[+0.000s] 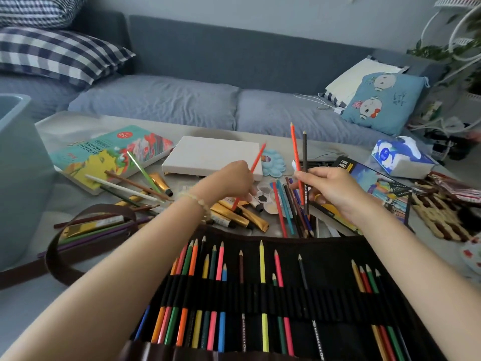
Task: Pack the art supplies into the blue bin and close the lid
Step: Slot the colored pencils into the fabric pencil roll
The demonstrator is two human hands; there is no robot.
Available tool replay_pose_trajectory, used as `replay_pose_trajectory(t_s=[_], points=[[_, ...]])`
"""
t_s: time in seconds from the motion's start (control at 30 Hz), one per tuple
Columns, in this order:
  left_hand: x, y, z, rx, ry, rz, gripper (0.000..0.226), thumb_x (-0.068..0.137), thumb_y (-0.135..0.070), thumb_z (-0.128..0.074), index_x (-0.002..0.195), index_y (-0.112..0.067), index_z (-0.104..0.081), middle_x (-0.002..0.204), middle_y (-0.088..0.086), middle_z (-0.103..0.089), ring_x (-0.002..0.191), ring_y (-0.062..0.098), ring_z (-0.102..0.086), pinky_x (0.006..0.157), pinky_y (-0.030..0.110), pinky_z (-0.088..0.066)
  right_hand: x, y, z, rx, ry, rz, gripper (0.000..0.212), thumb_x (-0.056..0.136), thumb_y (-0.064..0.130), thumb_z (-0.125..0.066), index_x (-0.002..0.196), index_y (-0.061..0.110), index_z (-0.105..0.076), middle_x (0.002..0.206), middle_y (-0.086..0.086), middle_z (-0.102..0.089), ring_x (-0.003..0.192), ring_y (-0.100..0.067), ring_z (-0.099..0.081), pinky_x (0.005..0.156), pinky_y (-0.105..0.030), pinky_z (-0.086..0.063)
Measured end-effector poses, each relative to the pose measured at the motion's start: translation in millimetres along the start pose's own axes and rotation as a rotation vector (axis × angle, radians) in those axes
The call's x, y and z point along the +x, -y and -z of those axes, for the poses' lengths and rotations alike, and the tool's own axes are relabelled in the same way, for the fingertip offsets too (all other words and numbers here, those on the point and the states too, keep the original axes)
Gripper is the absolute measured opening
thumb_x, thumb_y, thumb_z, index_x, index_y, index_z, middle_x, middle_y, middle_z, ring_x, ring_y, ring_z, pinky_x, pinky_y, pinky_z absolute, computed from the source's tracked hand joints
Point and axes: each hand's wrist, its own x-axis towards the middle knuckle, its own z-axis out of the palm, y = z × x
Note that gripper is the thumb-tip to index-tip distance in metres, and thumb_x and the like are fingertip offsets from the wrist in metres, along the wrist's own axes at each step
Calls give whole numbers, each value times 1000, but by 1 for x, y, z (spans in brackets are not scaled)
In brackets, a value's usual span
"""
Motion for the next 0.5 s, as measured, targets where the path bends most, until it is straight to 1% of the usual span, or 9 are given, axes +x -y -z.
replay_pose_trajectory(t_s=[0.03,0.07,0.1,0.13,0.2,0.27,0.3,0.4,0.5], points=[[-8,-1,5,-228,34,5,27,101,-13,-36,79,-9,-51,69,3,-54,58,13,-51,51,20,-42,-3,3,-5,18,40,2,17,88,25,-64,97,12,-71,82,-1,-75,48,-4,-54,39,-13,-34],[-16,-2,10,-471,62,-9,27,101,-14,-34,78,-12,-46,65,1,-45,53,11,-41,49,18,-31,-6,7,-12,52,85,1,19,88,24,-64,99,9,-70,83,-3,-75,48,-6,-53,39,-13,-33],[-23,-2,12,-700,76,-32,24,101,-18,-35,80,-13,-44,64,-1,-37,53,9,-32,50,19,-24,-9,10,-20,84,132,-2,22,88,24,-64,100,7,-69,85,-5,-75,49,-7,-52,39,-14,-32],[-28,-1,14,-848,65,-64,21,101,-24,-39,84,-13,-47,63,-3,-33,52,8,-27,51,20,-22,-13,13,-28,102,176,-4,23,87,24,-65,101,7,-69,87,-6,-75,50,-8,-51,39,-14,-32],[-35,4,12,-864,-23,-145,26,100,-34,-45,97,-11,-56,61,-7,-30,48,4,-27,47,16,-26,-20,18,-46,107,238,-4,20,86,26,-65,97,10,-70,89,-5,-75,52,-8,-50,41,-14,-32],[-40,10,9,-763,-121,-204,31,100,-31,-44,103,-6,-61,61,-7,-30,46,2,-31,46,14,-33,-25,22,-60,102,269,1,19,86,28,-66,95,11,-71,88,-4,-75,48,-7,-48,40,-14,-32],[-43,14,7,-722,-156,-214,33,100,-31,-45,105,-3,-62,61,-7,-32,47,2,-33,50,15,-36,-27,24,-66,96,285,6,21,86,28,-66,97,10,-71,86,-3,-75,46,-7,-47,40,-14,-32],[-48,25,6,-640,-227,-220,30,97,-36,-48,96,-13,-67,58,-9,-39,51,3,-41,62,23,-42,-34,27,-77,81,340,11,23,86,30,-65,98,11,-71,83,0,-75,46,-5,-48,39,-14,-33],[-51,32,9,-658,-274,-208,30,98,-36,-45,85,-14,-61,59,-5,-40,53,6,-40,60,24,-40,-38,29,-84,-27,316,33,27,85,42,-63,94,19,-72,76,0,-73,50,-11,-51,44,-17,-36]])
